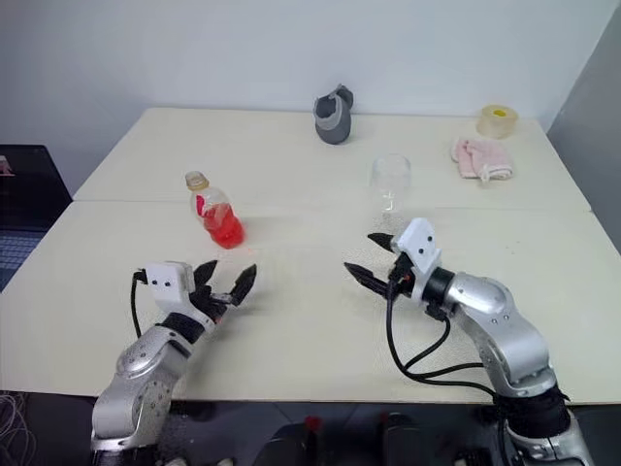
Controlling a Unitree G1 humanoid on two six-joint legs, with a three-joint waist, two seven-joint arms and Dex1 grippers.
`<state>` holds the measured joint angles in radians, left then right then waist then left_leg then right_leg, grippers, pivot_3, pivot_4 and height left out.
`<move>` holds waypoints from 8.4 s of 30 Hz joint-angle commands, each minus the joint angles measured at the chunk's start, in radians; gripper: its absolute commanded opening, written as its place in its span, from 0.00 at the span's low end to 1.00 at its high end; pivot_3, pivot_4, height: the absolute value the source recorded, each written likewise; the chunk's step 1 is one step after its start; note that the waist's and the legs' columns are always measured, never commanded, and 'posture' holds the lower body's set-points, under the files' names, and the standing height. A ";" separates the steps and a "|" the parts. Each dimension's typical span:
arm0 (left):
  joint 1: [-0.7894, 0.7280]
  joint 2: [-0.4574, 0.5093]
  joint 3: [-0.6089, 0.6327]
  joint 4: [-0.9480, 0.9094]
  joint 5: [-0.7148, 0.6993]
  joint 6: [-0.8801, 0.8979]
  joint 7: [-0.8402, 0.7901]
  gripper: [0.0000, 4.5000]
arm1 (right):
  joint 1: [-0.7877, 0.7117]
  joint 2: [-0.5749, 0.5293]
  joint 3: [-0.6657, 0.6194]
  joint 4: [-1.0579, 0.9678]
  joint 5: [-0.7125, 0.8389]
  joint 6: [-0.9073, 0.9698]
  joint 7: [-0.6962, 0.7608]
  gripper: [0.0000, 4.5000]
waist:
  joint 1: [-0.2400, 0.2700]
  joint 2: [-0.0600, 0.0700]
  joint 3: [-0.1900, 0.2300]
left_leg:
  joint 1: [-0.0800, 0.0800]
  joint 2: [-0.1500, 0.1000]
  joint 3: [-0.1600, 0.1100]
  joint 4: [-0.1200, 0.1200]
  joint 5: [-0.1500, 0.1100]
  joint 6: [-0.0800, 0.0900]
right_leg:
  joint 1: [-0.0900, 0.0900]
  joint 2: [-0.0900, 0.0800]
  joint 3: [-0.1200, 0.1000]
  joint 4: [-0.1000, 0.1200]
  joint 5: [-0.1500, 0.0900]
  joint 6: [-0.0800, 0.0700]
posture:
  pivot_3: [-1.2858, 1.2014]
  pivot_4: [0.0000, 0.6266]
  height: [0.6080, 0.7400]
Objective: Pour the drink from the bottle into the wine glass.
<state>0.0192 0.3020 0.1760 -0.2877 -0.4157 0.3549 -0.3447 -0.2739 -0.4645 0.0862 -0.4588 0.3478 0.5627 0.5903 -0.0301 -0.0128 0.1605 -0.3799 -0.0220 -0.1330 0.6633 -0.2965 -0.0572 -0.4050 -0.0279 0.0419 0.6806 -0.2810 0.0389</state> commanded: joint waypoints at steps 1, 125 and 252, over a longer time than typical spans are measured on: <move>0.009 0.042 -0.039 -0.142 -0.077 0.061 -0.084 1.00 | 0.031 0.004 -0.040 -0.006 -0.058 0.011 -0.095 0.77 | 0.000 0.000 0.000 | 0.000 0.000 0.000 0.000 0.000 0.000 | 0.000 0.001 0.000 0.000 0.000 0.000 | 0.52 0.24 1.00; -0.023 0.080 0.085 -0.027 0.060 -0.056 0.034 1.00 | -0.020 -0.024 -0.052 -0.144 0.216 0.096 0.179 0.94 | 0.001 0.001 0.001 | 0.001 0.001 0.000 -0.001 -0.001 0.002 | 0.000 0.004 0.000 0.000 0.000 -0.001 | 0.52 0.24 1.00; -1.220 0.437 -0.378 1.406 0.845 -1.338 -0.044 0.21 | -0.273 0.176 0.008 -0.001 0.186 0.111 -0.125 0.95 | -0.029 -0.001 0.001 | -0.003 -0.002 0.001 0.001 0.001 -0.001 | -0.004 0.005 -0.001 0.002 0.000 -0.001 | 0.52 0.24 1.00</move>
<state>-1.1529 0.7133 -0.2017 1.1250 0.4206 -0.9584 -0.4209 -0.5407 -0.2947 0.1000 -0.4333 0.5305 0.7001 0.4568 -0.0588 -0.0138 0.1612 -0.3828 -0.0237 -0.1324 0.6641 -0.2959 -0.0580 -0.4093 -0.0231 0.0408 0.6827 -0.2806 0.0382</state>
